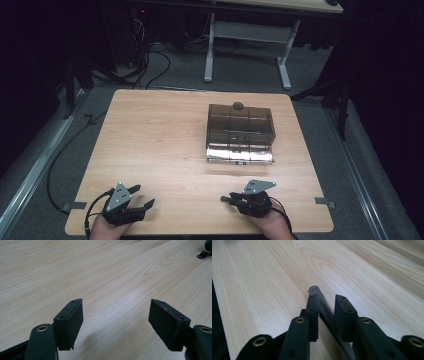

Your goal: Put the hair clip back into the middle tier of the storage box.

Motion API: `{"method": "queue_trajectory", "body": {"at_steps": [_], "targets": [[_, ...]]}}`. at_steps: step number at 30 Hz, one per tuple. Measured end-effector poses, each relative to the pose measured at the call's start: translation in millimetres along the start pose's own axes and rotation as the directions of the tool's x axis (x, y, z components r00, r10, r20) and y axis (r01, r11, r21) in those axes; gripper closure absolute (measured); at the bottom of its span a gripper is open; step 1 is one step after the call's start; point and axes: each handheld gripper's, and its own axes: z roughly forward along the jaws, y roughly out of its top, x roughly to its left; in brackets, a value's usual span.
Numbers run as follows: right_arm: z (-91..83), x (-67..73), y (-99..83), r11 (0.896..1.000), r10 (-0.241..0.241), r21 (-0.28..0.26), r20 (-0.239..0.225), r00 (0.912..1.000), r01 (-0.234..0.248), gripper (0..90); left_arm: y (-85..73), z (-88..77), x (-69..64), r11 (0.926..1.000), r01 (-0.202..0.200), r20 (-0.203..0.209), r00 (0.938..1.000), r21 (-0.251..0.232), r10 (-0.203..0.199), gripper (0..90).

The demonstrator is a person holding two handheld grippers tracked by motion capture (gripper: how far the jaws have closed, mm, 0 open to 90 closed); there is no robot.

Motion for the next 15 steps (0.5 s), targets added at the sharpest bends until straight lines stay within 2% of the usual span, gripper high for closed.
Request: {"method": "queue_trajectory", "body": {"at_steps": [4,15], "targets": [[0.2,0.3,0.0,1.000,-0.007,0.000,0.001,1.0000,0.007,79.9,0.0,0.0,0.0,1.0000,0.000,0.000,1.0000,0.000,0.000,28.3],[0.2,2.4,1.4,1.000,-0.014,0.000,0.005,0.9999,0.014,77.9,0.0,0.0,0.1,1.0000,0.001,0.001,1.0000,0.000,-0.001,28.3]]}}
